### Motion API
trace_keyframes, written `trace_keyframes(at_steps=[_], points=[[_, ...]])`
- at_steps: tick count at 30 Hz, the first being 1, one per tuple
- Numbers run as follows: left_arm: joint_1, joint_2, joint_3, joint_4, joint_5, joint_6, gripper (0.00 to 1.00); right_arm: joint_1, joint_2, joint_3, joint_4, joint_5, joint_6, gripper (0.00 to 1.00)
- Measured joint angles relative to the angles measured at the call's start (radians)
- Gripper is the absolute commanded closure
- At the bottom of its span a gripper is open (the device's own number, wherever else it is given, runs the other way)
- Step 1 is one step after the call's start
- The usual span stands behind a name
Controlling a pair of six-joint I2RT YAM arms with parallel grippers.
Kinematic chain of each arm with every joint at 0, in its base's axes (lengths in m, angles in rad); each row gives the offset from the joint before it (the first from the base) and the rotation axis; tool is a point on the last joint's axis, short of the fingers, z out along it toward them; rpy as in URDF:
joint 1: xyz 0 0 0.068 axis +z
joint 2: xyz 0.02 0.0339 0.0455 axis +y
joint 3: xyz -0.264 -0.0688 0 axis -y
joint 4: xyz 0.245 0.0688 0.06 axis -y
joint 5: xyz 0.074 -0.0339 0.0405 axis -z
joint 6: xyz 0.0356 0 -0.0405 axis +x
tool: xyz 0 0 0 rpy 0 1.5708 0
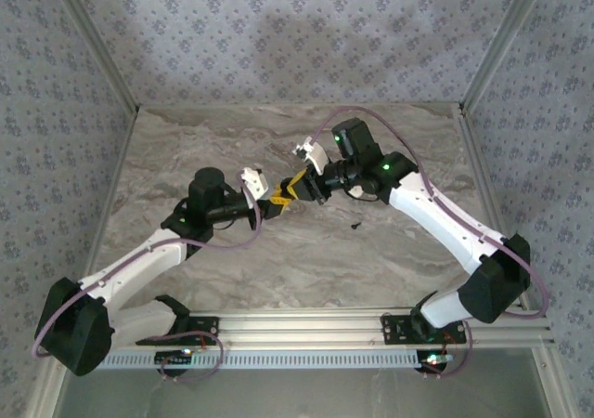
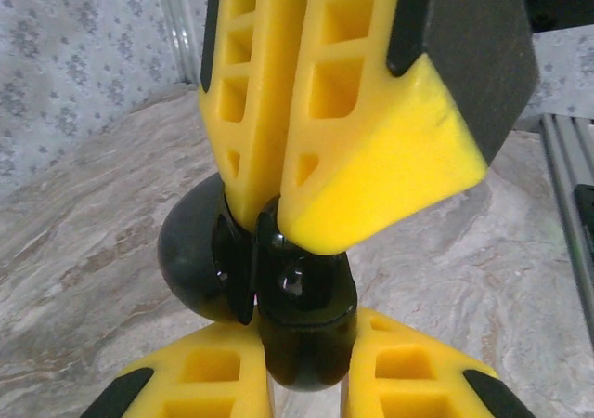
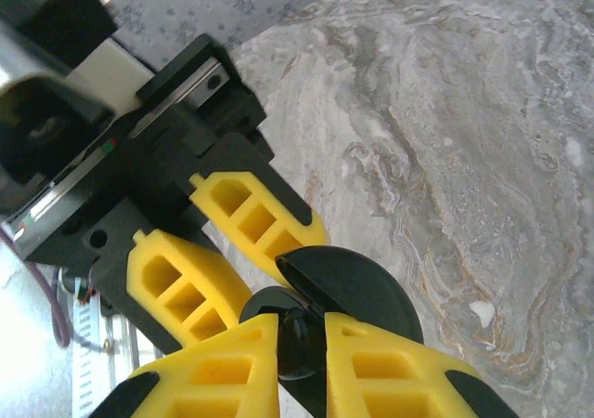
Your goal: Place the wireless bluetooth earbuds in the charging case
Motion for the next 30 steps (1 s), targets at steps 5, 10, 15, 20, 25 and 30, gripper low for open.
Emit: trace_keyframes(at_steps=[5,10,15,20,25,30], points=[[0.0,0.005,0.022,-0.016,0.052,-0.009,0.86,0.0,0.005,0.047,-0.081,-0.013,-0.104,0.81],[0.002,0.015,0.039,-0.027,0.083,-0.015,0.86,0.0,0.01,0.08,-0.137,-0.01,-0.171,0.75],[0.003,0.017,0.045,-0.039,0.089,-0.022,0.86,-0.001,0.01,0.089,-0.166,-0.008,-0.203,0.64],[0.008,0.017,0.056,-0.041,0.088,-0.021,0.85,-0.014,-0.021,0.068,-0.142,-0.015,-0.171,0.58],[0.008,0.017,0.065,-0.04,0.09,-0.017,0.85,-0.035,-0.075,0.041,-0.101,-0.016,-0.119,0.54],[0.008,0.017,0.065,-0.04,0.093,-0.01,0.85,-0.043,-0.12,0.009,-0.041,-0.016,-0.065,0.57]])
